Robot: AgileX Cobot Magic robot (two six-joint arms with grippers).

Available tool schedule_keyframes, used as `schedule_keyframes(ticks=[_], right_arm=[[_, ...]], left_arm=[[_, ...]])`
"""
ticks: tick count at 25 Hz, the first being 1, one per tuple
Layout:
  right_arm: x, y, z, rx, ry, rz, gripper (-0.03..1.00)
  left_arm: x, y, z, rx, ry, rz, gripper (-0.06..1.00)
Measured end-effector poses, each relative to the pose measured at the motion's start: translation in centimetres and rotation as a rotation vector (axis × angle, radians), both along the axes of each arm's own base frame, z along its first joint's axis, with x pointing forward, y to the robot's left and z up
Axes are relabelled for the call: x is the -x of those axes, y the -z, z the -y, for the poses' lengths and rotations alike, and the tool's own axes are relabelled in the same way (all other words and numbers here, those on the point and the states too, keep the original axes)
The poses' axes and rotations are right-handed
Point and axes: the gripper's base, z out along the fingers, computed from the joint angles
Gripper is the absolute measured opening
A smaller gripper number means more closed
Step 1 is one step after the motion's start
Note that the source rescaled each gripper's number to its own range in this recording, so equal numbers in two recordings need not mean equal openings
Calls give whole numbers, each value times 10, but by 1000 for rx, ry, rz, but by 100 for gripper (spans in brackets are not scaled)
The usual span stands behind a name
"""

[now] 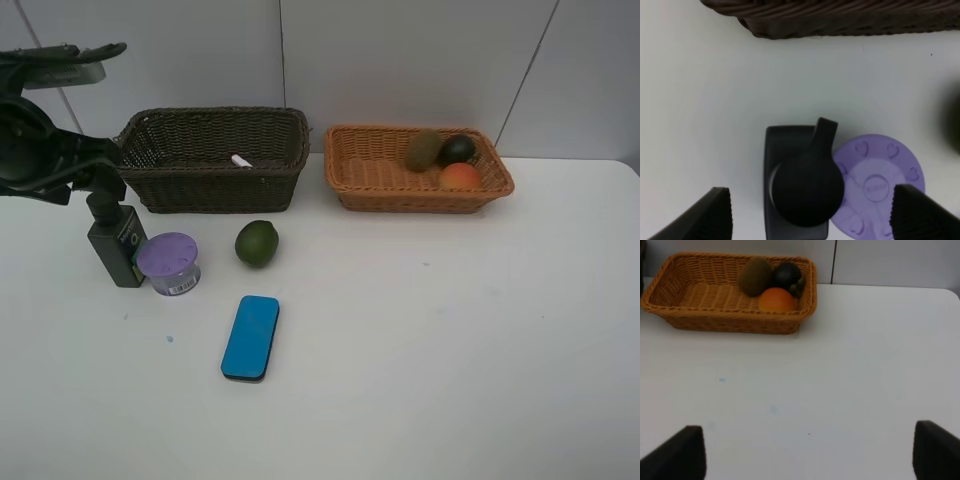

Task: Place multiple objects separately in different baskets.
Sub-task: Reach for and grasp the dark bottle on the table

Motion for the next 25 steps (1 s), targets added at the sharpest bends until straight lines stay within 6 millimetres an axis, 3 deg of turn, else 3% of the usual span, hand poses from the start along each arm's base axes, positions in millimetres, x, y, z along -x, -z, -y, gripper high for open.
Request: schedule_keyframes(ticks=[17, 25], right_arm=[[0, 0, 0, 0, 0, 0, 100], [0, 0, 0, 0, 0, 0, 100]], left_arm=[[-20, -5, 3, 14, -31, -195, 81], [-26, 16, 3, 2, -29, -274, 81]])
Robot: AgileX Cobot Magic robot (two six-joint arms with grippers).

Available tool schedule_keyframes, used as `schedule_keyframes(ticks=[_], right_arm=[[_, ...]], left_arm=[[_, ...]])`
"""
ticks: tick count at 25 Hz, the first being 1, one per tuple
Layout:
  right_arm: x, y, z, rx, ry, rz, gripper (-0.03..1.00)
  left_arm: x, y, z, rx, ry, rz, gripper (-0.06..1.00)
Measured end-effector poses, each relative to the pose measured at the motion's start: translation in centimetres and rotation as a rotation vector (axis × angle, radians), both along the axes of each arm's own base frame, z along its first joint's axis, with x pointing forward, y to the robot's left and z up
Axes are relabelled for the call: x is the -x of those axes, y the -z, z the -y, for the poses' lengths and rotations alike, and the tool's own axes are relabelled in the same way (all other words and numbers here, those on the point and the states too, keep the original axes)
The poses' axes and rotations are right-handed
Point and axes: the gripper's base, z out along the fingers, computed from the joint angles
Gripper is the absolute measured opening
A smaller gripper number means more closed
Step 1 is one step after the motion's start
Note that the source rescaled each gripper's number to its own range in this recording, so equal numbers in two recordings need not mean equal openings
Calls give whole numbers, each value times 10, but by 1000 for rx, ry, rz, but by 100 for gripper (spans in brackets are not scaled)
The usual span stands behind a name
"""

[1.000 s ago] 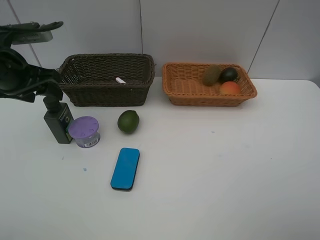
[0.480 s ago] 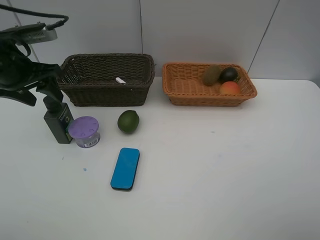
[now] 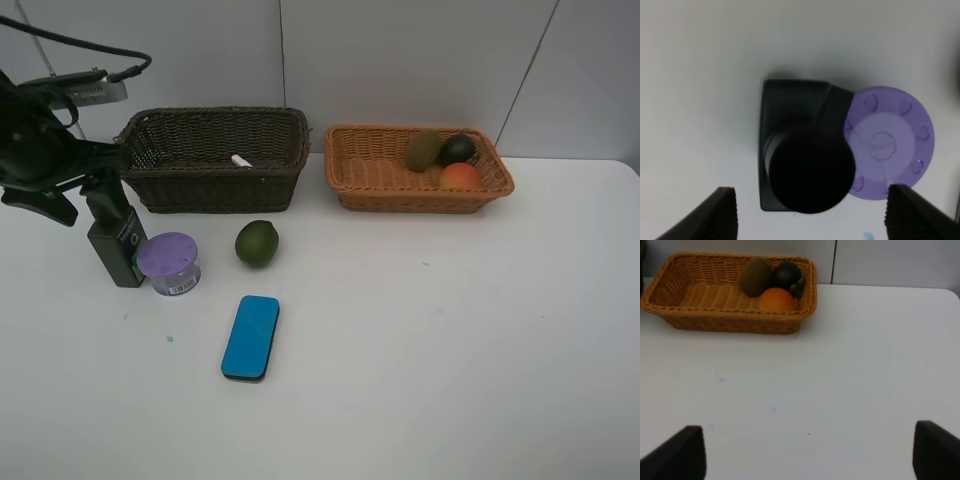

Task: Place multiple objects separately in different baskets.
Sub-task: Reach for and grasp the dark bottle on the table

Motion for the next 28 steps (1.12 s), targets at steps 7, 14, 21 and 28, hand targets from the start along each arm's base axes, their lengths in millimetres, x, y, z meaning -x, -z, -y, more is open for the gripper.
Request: schedule_keyframes(ticks=[7, 14, 21, 28], right_arm=[[0, 0, 0, 0, 0, 0, 100], [0, 0, 0, 0, 0, 0, 100], [0, 0, 0, 0, 0, 0, 100], [0, 0, 0, 0, 0, 0, 100]], left_arm=[[-6, 17, 0, -7, 2, -27, 81], [-11, 28, -1, -29, 14, -36, 81], [-17, 32, -1, -39, 30, 6, 78], [-17, 32, -1, -40, 34, 7, 75]])
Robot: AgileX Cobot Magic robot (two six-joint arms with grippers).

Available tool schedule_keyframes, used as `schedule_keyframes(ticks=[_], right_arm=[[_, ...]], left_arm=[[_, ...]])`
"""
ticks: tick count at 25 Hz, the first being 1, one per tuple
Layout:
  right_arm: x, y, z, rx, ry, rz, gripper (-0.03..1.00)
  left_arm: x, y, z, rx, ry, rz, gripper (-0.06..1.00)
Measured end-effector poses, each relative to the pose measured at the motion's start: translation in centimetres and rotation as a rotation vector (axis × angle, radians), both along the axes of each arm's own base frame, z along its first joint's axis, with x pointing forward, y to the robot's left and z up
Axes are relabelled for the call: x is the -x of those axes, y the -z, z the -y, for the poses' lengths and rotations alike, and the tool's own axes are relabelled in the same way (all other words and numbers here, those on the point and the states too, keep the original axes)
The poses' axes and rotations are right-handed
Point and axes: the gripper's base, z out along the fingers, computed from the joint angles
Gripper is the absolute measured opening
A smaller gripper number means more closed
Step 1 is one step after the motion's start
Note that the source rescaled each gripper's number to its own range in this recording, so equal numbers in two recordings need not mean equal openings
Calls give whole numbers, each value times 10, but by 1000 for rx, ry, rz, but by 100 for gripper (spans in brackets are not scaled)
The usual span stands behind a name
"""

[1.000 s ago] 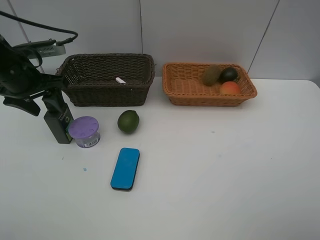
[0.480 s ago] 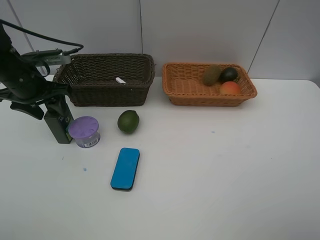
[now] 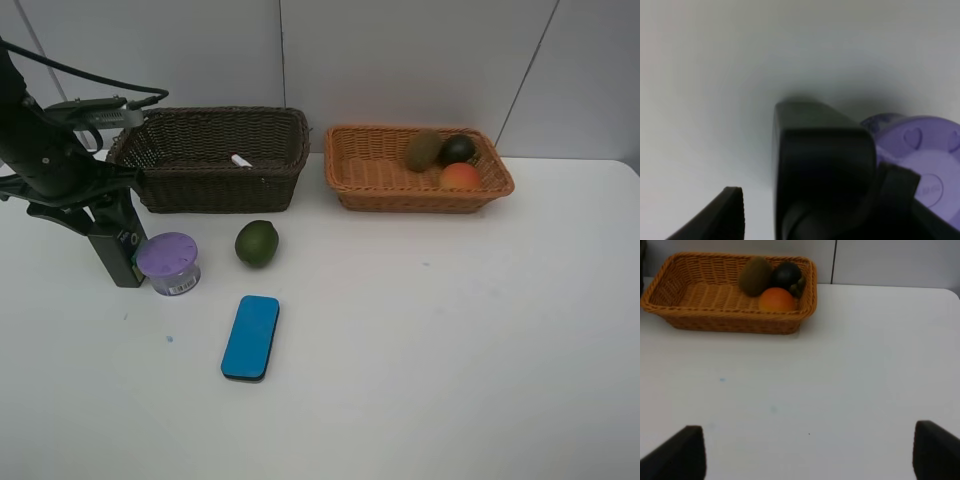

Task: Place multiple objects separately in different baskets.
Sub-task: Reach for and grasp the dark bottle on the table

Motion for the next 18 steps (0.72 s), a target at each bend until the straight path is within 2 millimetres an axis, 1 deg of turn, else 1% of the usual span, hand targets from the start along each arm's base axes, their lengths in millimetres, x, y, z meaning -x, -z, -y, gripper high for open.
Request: schedule_keyframes(ticks=[2, 3, 4, 6, 12, 18], right_arm=[[0, 0, 0, 0, 0, 0, 100], [0, 0, 0, 0, 0, 0, 100], [0, 0, 0, 0, 0, 0, 100], [0, 0, 0, 0, 0, 0, 100], [0, 0, 0, 0, 0, 0, 100], [0, 0, 0, 0, 0, 0, 100]], left_arm=[[0, 1, 0, 0, 0, 1, 75], [-1, 2, 0, -1, 2, -2, 73], [-1, 3, 0, -3, 9, -6, 68], [-1, 8, 2, -9, 26, -18, 53], [-3, 9, 12, -22, 67, 6, 53], [-5, 10, 13, -19, 67, 19, 53]])
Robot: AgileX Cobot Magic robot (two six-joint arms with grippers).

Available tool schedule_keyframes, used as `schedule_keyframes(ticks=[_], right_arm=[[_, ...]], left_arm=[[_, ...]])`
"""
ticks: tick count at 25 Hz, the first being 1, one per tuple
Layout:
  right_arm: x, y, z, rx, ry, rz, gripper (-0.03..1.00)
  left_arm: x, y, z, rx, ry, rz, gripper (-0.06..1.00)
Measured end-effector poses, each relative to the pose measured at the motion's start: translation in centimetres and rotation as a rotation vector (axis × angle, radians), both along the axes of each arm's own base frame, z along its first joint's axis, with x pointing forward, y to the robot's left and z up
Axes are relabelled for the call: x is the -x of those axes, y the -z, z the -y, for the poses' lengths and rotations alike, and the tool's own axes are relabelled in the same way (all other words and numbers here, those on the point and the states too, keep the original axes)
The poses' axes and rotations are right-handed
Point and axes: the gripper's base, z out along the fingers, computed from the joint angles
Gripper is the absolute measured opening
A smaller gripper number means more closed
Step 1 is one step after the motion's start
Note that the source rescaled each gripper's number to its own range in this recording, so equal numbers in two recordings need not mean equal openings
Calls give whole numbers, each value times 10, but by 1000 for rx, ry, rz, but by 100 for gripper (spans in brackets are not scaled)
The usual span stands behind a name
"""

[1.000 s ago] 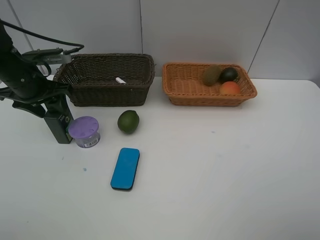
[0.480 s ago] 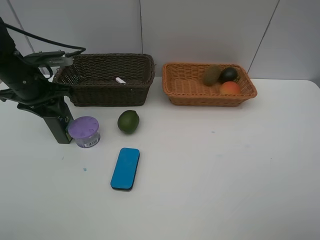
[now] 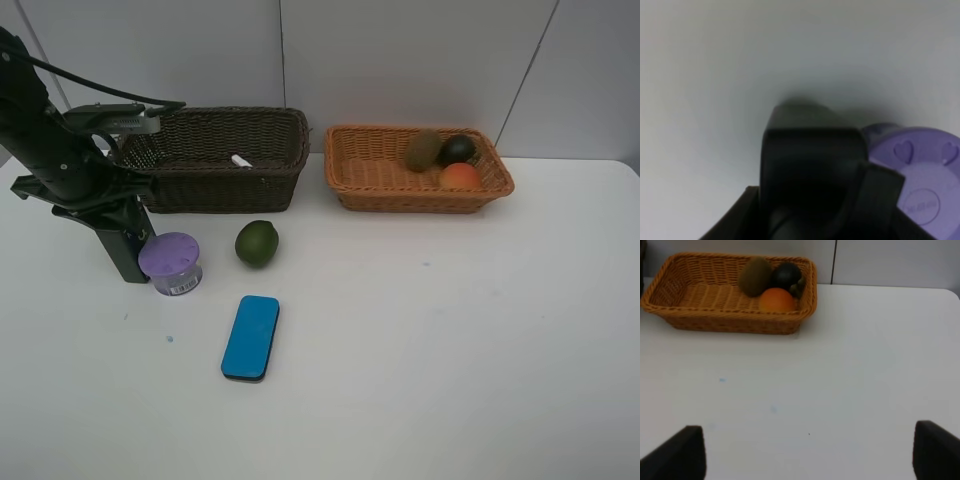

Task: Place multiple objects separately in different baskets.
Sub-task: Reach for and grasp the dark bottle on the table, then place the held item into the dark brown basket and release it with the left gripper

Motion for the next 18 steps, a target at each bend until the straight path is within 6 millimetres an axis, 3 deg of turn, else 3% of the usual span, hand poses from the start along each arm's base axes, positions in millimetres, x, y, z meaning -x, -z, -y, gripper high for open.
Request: schedule_keyframes(ticks=[7, 12, 13, 17, 18], right_arm=[[0, 0, 0, 0, 0, 0, 100], [0, 0, 0, 0, 0, 0, 100], [0, 0, 0, 0, 0, 0, 100], [0, 0, 0, 0, 0, 0, 100], [0, 0, 0, 0, 0, 0, 100]], left_arm=[[4, -13, 0, 6, 1, 11, 53], [22, -61, -1, 27, 4, 95, 53], [22, -61, -1, 27, 4, 95, 53], [39, -121, -3, 49, 13, 281, 53], [39, -121, -3, 49, 13, 281, 53]])
